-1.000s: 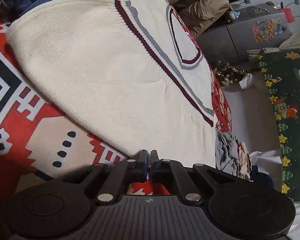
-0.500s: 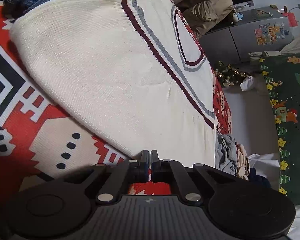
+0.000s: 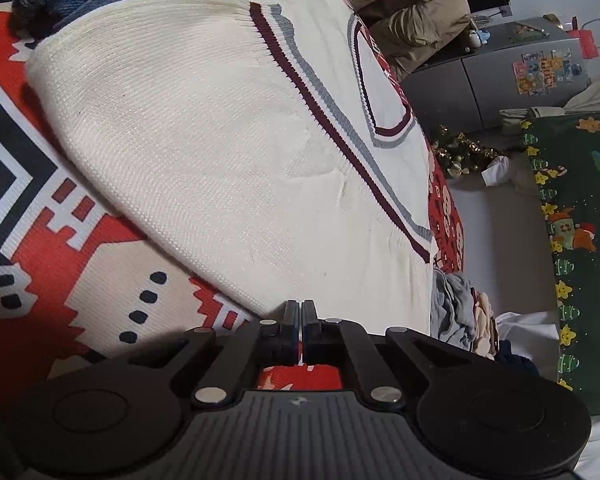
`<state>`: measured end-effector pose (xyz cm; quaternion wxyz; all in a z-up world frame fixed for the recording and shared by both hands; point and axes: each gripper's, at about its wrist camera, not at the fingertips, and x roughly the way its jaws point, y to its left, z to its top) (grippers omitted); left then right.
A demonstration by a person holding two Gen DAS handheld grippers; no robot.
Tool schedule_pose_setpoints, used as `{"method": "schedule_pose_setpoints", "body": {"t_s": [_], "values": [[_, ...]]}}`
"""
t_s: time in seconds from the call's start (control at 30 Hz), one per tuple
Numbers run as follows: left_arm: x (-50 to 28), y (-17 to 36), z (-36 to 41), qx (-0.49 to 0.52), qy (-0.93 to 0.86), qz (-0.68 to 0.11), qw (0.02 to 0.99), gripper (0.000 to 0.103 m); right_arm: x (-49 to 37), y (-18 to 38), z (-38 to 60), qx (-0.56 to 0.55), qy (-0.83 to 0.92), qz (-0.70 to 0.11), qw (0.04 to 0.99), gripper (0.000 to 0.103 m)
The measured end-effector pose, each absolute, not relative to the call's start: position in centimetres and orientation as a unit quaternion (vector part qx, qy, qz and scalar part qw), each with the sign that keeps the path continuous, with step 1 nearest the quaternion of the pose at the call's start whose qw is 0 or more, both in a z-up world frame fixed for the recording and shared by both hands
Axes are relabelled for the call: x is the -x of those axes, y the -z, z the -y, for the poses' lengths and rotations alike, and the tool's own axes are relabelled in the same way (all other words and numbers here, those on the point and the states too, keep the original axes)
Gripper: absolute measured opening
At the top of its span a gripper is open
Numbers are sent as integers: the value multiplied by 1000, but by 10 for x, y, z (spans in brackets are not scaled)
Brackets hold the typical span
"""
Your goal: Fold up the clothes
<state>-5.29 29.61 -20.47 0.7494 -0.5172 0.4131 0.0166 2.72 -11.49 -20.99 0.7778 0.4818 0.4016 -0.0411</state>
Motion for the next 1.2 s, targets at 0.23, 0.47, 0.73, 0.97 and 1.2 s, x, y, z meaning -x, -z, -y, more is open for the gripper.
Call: {"method": "schedule_pose_setpoints", "body": {"t_s": [0.23,0.47,0.73,0.97,1.2], "values": [[53,204,-296,515,-16,-413,751,4,-44,211,80,-435,-28,-437,787,7],[54,203,-296,516,-17,-413,750,4,-35,208,107,-453,63,-393,798,0],[58,192,-301,506,-20,-386,771,4,-29,192,93,-427,21,-367,826,4],[70,202,-320,527,-54,-378,759,4,-41,191,25,-348,-122,-431,824,6],[111,199,-366,568,-164,-315,742,3,-47,210,33,-397,-118,-459,786,4]]}}
